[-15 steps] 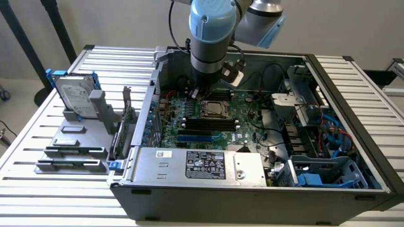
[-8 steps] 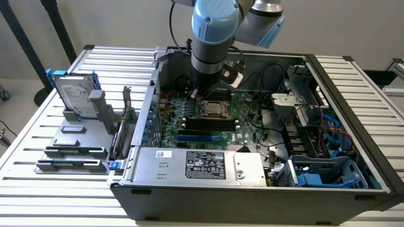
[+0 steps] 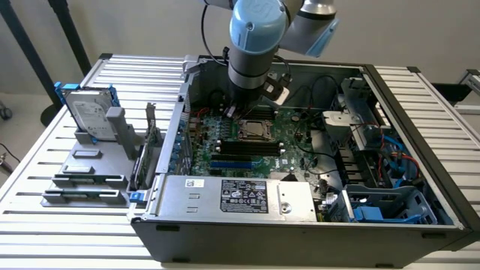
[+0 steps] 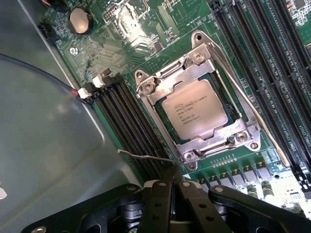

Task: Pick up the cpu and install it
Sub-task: 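Install the first cpu locking lever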

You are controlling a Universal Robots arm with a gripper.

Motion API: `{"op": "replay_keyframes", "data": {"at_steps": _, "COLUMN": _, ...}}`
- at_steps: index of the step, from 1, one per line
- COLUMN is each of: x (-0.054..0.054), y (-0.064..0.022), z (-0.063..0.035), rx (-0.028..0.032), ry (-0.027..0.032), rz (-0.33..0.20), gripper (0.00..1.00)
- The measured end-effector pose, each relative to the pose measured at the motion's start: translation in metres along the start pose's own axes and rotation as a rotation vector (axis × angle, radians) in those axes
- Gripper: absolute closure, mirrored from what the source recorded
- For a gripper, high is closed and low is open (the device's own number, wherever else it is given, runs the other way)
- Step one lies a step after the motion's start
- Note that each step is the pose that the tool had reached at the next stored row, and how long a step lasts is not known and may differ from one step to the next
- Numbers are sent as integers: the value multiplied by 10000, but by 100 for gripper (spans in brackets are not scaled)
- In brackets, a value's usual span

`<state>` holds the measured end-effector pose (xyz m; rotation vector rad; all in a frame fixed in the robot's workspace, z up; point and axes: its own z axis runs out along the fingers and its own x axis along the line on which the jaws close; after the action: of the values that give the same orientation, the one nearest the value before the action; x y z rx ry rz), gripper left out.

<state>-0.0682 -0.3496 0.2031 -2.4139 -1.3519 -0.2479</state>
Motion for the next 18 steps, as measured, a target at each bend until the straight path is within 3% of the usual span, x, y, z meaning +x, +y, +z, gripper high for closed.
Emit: {"op": "replay_keyframes", "data": {"at_steps": 18, "x": 59, "y": 59, "z": 43, "rx": 0, "ry": -4, "rz": 0, "gripper": 89}}
